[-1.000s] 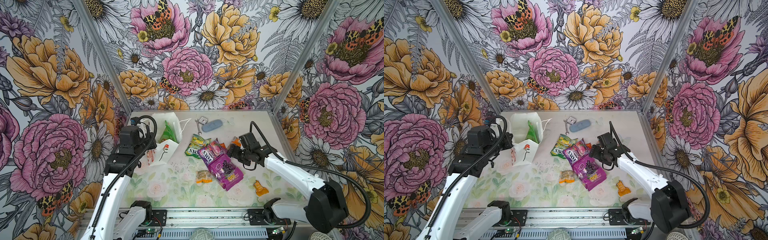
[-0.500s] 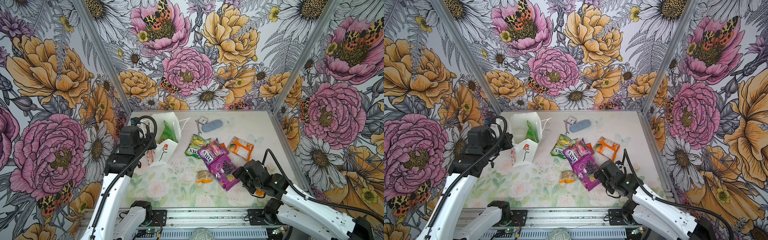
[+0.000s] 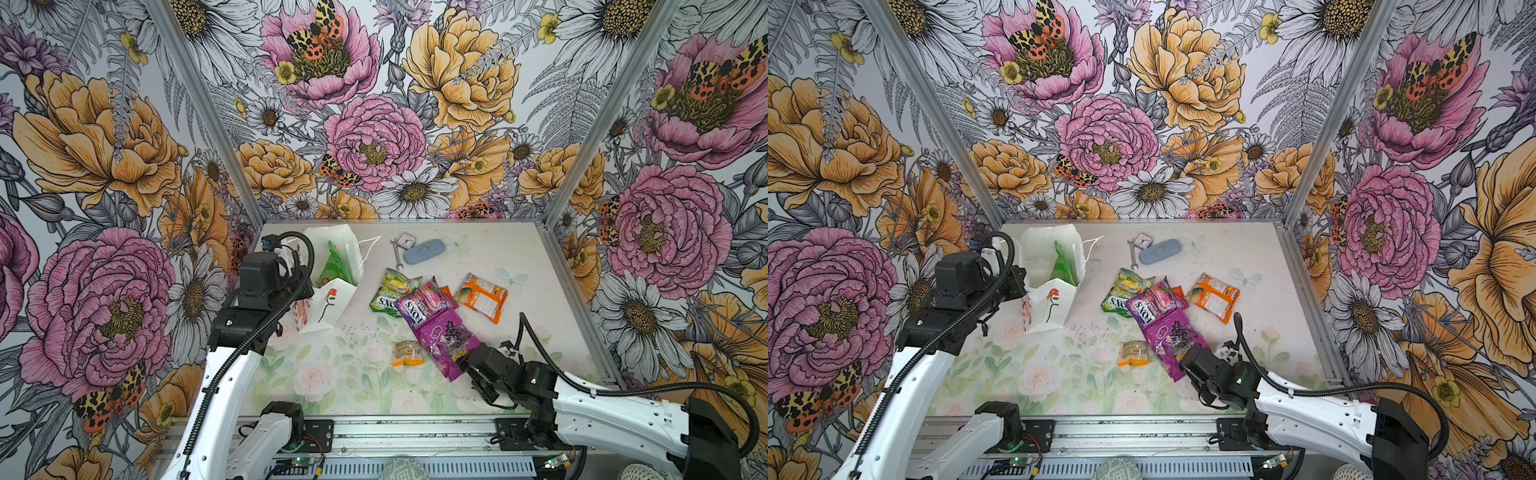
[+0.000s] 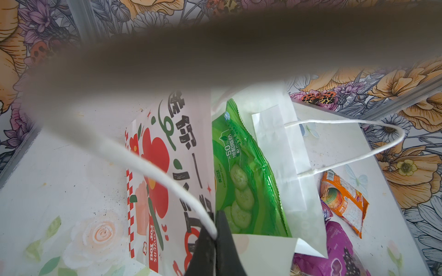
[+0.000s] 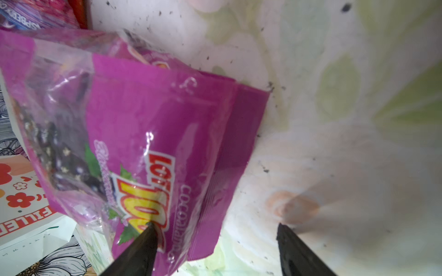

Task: Place the snacks into the paper bag
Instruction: 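Close the right gripper on the purple Lot100 bag's edge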

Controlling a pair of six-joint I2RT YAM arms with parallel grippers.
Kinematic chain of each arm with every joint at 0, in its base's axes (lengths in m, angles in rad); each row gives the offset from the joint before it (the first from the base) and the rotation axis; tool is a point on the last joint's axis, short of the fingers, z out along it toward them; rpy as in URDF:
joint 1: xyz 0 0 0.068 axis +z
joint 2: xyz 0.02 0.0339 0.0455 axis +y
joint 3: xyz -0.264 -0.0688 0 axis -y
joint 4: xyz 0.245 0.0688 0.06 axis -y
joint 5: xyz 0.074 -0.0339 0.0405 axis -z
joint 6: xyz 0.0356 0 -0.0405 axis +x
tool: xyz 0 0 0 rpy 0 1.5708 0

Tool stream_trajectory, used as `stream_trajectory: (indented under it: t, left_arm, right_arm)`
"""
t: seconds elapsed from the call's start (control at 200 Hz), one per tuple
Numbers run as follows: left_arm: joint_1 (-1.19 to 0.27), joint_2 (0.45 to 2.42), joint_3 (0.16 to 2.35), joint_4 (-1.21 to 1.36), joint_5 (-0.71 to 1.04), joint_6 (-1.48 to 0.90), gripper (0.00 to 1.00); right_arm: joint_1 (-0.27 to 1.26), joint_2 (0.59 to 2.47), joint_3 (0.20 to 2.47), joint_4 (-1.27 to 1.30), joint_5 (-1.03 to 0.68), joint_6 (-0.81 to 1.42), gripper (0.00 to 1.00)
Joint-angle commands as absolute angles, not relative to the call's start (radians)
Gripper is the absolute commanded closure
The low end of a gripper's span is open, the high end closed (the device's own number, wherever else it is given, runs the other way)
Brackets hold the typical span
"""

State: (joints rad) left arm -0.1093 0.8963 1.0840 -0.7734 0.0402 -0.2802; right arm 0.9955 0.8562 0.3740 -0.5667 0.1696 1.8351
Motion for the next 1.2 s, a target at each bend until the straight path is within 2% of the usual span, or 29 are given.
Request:
stream_trajectory:
  t: [0.0, 0.165, 0.335, 0.535, 0.6, 0.716, 0.926, 1.116, 1.196]
  left_arm:
    - [-0.119, 0.881, 1.083, -0.767, 0.03, -0.263, 1.0]
    - [-0.121, 0.88, 1.082, -0.765, 0.028, -0.263, 1.0]
    - [-0.121, 0.881, 1.083, -0.767, 0.029, -0.261, 1.0]
    - [-0.123, 0.881, 1.081, -0.765, 0.026, -0.261, 1.0]
    - [-0.124, 0.881, 1.081, -0.767, 0.025, -0.262, 1.0]
    - [-0.125, 0.882, 1.08, -0.767, 0.022, -0.262, 1.0]
    - [-0.125, 0.883, 1.08, -0.765, 0.022, -0.26, 1.0]
    - [-0.129, 0.882, 1.083, -0.765, 0.033, -0.26, 1.0]
    - [-0.131, 0.882, 1.084, -0.765, 0.036, -0.26, 1.0]
  right_arm:
    - [1.002, 0.912, 0.365, -0.452, 0.2, 1.871, 0.2]
    - [0.999, 0.961, 0.355, -0.421, 0.22, 1.864, 0.26]
    - [0.972, 0.981, 0.301, -0.326, 0.233, 1.859, 0.4]
    - [0.873, 1.048, 0.286, -0.25, 0.187, 1.766, 0.48]
    - [0.837, 1.074, 0.291, -0.23, 0.147, 1.727, 0.54]
    - [0.806, 1.076, 0.308, -0.232, 0.128, 1.664, 0.72]
    - [0.766, 1.03, 0.297, -0.237, 0.127, 1.631, 0.91]
    - [0.74, 0.989, 0.381, -0.35, 0.143, 1.527, 1.0]
    - [0.725, 0.975, 0.422, -0.402, 0.154, 1.472, 1.0]
